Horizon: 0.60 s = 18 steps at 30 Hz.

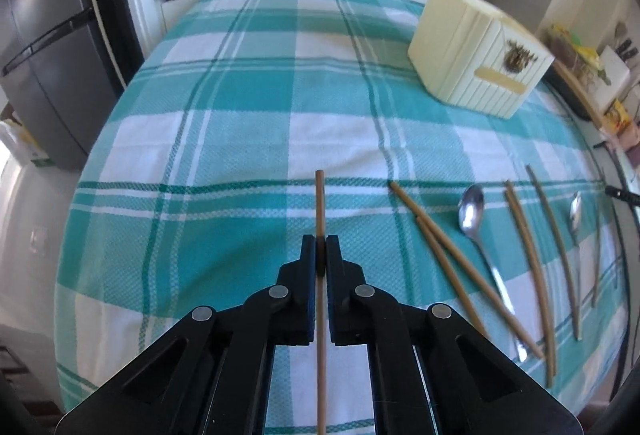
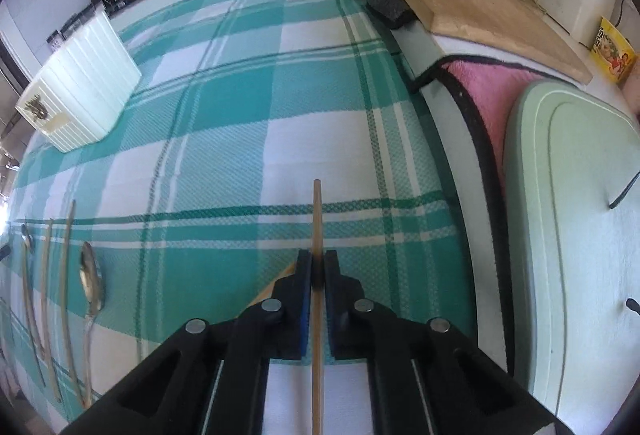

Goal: Organize utensils
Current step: 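Close the left tool on another chopstick while the right tool lifts its chopstick upright, then carry both upright chopsticks over the cream holder and lower them inside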

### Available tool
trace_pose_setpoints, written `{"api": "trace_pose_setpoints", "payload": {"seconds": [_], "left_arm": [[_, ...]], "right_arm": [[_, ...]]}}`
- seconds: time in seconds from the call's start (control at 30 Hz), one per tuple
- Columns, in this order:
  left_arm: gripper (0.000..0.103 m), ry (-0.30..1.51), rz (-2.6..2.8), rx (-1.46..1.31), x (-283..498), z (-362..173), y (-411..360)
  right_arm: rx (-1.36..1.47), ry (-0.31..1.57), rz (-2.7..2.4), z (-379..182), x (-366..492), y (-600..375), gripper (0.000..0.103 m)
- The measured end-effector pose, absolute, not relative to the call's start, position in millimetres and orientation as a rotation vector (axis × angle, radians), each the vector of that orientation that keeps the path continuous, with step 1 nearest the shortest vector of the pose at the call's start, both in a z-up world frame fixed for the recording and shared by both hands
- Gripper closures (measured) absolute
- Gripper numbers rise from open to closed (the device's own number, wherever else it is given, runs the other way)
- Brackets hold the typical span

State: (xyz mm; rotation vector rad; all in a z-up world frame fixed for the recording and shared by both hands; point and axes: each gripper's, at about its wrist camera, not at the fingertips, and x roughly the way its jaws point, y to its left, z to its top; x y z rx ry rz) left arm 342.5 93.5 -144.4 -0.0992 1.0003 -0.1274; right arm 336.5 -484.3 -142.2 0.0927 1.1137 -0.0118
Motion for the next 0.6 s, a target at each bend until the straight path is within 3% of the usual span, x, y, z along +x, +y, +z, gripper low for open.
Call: {"api": "trace_pose_setpoints", "payload": {"seconds": [0.3,0.6], "left_arm": [[0.101,0.733,-0.204,-0.137,290,-38,95],[0.101,0.599,-0.253,-0.139,282,17,81]], "right_arm": [[0.106,0.797,0.147,-33,270,-447,0.097],[0.052,0.576,0.190,33,235,-411,0.097]]}}
